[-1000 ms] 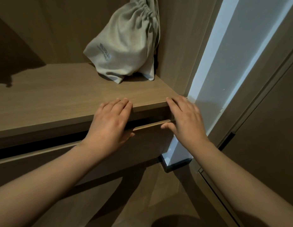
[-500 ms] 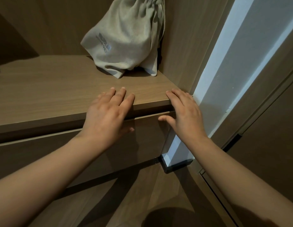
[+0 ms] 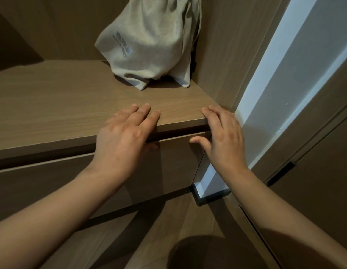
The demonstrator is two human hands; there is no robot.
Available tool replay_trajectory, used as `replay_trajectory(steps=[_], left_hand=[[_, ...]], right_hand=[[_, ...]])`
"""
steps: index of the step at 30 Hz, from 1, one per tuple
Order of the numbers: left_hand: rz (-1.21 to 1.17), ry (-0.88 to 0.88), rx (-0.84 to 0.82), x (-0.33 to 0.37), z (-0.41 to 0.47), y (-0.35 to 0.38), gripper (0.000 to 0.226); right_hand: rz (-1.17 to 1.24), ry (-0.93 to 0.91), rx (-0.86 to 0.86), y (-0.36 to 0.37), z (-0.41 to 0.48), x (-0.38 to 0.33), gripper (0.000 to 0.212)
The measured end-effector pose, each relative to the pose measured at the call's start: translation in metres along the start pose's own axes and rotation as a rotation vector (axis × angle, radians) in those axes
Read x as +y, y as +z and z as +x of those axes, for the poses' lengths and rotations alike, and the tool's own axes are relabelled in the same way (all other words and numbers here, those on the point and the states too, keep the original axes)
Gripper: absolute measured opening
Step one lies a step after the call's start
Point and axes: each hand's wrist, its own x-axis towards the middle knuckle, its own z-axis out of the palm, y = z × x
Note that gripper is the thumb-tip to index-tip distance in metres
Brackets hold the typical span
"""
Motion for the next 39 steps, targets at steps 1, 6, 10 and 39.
replay_trajectory(steps=[1,6,10,39], left_hand=[[-0.009,-0.005,0.002,0.000,0.000,0.000,0.070],[-0.046,-0.036,-0.048,0.004,0.002,-0.004,0.073],[-0.108,-0.074,-0.111,0.005,0.007,-0.014,0.074],[-0.259,-0.039,-0.780,0.007,0.096,-0.328,0.057]], right_hand=[[0.014,0.005,0.005,0.001,0.000,0.000,0.072],[0.071,0.051,-0.023,-0.002,0.002,-0.002,0.074],[0.113,0.055,-0.009,-0.009,0.005,-0.006,0.069],[0.142,0.144,-1.019,-0.334,0.199,-0.053,0.053]])
